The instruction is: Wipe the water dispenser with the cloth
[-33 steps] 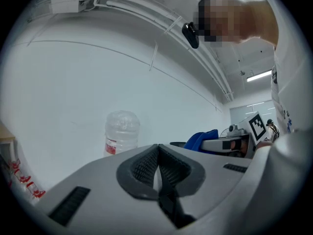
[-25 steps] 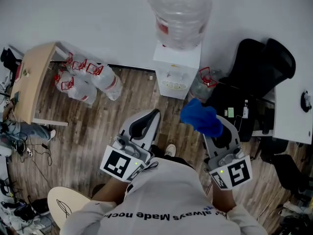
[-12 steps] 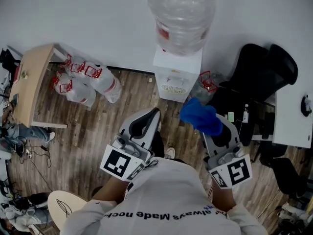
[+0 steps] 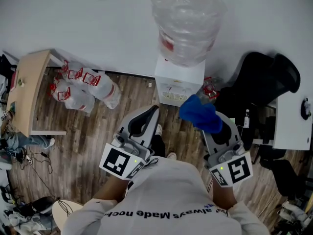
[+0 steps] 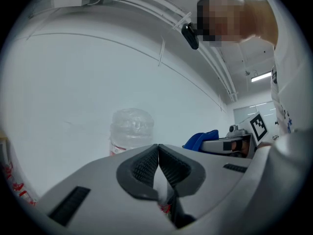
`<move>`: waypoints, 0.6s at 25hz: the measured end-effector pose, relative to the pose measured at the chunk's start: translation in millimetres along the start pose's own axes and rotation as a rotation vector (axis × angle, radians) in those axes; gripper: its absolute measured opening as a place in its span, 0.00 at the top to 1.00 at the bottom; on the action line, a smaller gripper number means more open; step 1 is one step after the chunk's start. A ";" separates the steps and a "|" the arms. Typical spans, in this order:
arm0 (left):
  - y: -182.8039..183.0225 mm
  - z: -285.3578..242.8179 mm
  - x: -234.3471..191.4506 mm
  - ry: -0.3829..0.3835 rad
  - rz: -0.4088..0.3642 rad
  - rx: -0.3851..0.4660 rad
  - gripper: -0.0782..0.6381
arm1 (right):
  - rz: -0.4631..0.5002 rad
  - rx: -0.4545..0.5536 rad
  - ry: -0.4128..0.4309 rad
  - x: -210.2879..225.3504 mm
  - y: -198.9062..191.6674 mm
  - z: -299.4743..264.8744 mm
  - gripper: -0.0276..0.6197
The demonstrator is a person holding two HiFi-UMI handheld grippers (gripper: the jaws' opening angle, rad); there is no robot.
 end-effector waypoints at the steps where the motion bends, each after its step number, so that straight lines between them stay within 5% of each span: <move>1: 1.3 -3.7 -7.6 -0.002 0.000 0.001 0.86 | 0.001 0.001 -0.002 1.5 1.5 -8.1 0.80; 15: 17.3 -58.4 -119.1 -0.071 0.014 0.000 0.86 | 0.006 -0.001 -0.052 14.2 20.8 -121.7 0.80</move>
Point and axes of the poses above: the fingertips, and each gripper's own axes: z backward along the fingers, x to its right, y out of its top, the point moved 9 cm from there along z, backward along the fingers
